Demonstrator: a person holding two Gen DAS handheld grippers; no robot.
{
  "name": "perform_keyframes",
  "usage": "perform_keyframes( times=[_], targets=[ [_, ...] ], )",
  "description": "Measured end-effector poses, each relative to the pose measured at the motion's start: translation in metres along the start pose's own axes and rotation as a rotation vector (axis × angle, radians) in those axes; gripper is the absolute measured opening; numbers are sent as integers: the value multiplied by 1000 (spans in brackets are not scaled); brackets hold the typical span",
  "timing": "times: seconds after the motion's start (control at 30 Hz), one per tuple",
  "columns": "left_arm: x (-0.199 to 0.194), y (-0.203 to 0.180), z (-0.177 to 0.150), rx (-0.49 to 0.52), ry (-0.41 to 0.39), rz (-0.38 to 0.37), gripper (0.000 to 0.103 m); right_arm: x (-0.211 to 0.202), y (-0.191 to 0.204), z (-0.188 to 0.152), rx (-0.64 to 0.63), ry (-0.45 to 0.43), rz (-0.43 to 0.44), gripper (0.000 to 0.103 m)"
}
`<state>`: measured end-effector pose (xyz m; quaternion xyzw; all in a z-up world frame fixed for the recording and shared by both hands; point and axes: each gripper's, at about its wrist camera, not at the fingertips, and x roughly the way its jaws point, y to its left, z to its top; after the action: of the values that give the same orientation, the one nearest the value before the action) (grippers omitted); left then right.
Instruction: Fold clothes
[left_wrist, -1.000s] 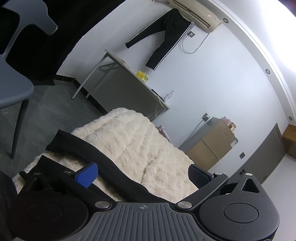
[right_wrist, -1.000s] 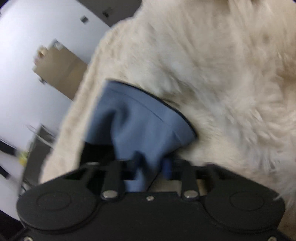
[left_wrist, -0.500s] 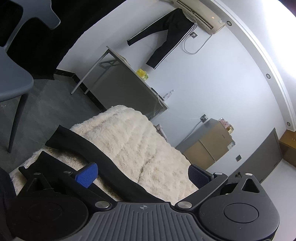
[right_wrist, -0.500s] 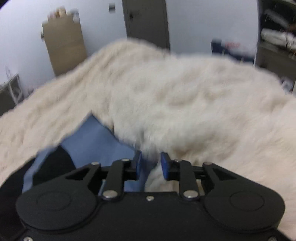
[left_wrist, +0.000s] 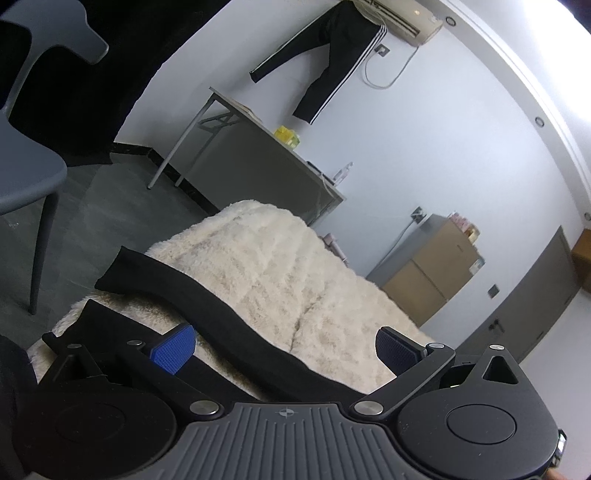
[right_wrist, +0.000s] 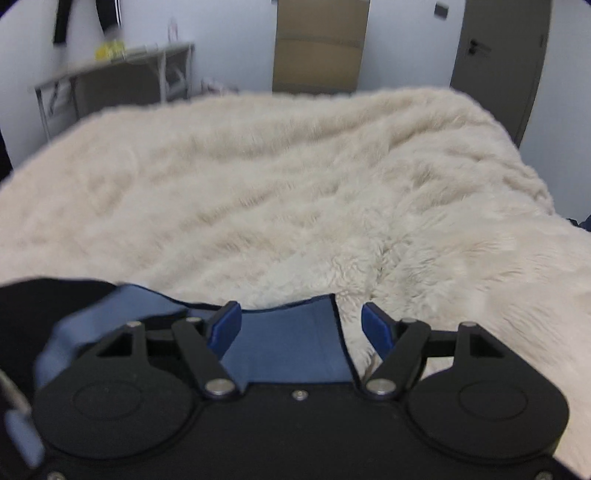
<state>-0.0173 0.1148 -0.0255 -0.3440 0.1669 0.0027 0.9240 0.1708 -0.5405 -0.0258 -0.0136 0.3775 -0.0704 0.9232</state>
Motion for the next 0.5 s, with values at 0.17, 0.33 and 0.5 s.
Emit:
perform_keyframes(
  times=[0.17,0.33,0.5],
  targets=[
    [7,-5,-5,30,12,22,103,38,-12,2,56,95,81,18],
    [16,-7,-7,43,39,28,103,26,-11,11,-37,19,144,15],
    [18,-9,-9,69,48,31,103,3,-8,20,-102,-198,-23,15]
  ],
)
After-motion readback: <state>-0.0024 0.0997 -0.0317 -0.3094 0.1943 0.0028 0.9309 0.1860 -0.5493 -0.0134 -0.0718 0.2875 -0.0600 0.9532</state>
